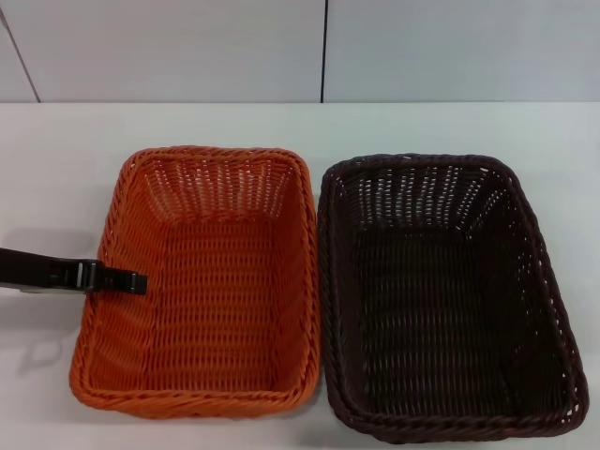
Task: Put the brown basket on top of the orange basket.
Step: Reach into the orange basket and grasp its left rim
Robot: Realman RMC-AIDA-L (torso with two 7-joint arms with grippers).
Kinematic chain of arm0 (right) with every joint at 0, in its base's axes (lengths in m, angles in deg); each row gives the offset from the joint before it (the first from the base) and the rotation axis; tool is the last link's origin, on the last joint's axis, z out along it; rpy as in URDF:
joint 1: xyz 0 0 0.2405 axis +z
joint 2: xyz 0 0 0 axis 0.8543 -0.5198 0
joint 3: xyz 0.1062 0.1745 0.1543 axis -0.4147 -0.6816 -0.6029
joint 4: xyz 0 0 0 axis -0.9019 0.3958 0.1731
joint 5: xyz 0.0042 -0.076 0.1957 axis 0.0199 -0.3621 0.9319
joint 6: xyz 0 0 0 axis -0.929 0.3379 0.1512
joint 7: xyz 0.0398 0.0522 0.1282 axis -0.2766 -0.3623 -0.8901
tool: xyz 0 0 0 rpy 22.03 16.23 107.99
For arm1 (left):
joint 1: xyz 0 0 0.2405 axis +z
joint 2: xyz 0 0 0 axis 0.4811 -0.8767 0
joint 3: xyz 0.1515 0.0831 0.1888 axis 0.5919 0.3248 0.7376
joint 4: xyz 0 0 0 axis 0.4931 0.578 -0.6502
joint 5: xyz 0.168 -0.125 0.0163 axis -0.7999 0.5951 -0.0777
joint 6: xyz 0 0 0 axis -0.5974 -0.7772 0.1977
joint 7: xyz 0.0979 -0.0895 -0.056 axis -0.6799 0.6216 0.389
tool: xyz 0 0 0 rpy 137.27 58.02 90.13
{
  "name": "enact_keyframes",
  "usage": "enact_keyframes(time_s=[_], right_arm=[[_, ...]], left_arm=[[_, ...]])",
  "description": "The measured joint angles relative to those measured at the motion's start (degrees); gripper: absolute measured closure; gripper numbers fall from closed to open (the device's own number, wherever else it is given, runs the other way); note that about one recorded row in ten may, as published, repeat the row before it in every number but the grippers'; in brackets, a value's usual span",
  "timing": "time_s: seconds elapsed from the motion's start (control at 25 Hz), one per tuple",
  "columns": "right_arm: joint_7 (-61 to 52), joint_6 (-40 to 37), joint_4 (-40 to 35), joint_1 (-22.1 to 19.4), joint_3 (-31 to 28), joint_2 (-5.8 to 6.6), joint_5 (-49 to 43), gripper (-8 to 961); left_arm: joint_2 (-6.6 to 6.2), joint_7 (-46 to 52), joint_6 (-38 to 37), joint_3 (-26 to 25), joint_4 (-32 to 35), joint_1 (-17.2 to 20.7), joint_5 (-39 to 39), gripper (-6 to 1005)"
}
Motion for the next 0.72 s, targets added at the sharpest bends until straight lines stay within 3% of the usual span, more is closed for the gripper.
enact_keyframes(time_s=[0.44, 0.52, 0.72], right_arm=[[0.05, 0.28, -0.07, 0.39, -0.32, -0.01, 0.14, 452], [0.05, 0.29, -0.07, 0.41, -0.33, -0.01, 0.19, 453], [0.07, 0.31, -0.07, 0.43, -0.45, -0.01, 0.31, 453]], left_arm=[[-0.15, -0.36, -0.04, -0.13, 0.25, -0.08, 0.12, 306], [-0.17, -0.36, -0.07, -0.24, 0.36, -0.09, 0.15, 550], [-0.31, -0.38, -0.47, -0.63, 0.48, -0.14, 0.28, 734]])
